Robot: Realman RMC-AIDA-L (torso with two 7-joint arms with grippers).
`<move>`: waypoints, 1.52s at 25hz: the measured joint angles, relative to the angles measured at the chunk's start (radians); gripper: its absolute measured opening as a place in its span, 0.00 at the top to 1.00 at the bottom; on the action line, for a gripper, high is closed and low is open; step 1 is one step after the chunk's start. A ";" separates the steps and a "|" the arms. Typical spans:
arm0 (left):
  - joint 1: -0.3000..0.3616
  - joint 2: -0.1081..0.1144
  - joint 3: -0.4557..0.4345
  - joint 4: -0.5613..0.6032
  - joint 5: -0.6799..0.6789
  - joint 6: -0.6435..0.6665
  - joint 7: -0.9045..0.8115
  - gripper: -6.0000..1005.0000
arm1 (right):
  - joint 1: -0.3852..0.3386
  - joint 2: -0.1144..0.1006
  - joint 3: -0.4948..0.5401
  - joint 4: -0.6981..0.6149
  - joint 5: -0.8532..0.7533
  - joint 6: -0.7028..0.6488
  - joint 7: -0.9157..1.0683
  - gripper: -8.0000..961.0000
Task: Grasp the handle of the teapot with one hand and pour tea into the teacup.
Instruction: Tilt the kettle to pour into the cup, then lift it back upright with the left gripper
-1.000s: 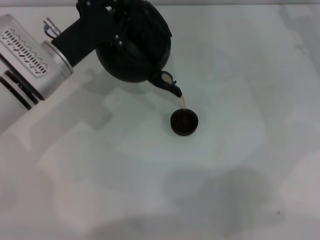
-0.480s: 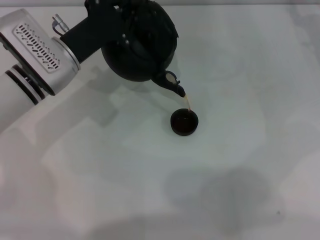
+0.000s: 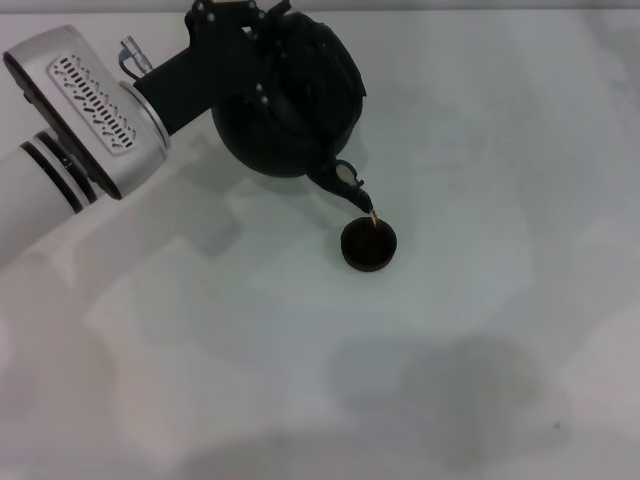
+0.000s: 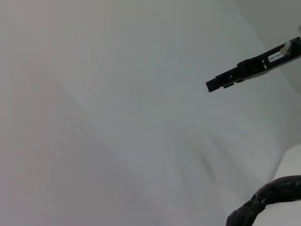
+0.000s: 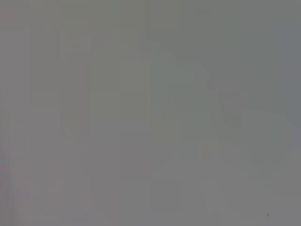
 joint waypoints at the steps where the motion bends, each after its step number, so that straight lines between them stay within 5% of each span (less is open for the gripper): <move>1: 0.000 0.000 0.000 0.001 0.005 0.000 0.000 0.89 | 0.000 0.000 0.001 0.000 0.000 0.000 0.000 0.12; 38: 0.024 -0.003 -0.014 -0.102 -0.070 -0.015 0.013 0.89 | 0.000 0.002 0.002 -0.004 0.000 -0.002 0.000 0.12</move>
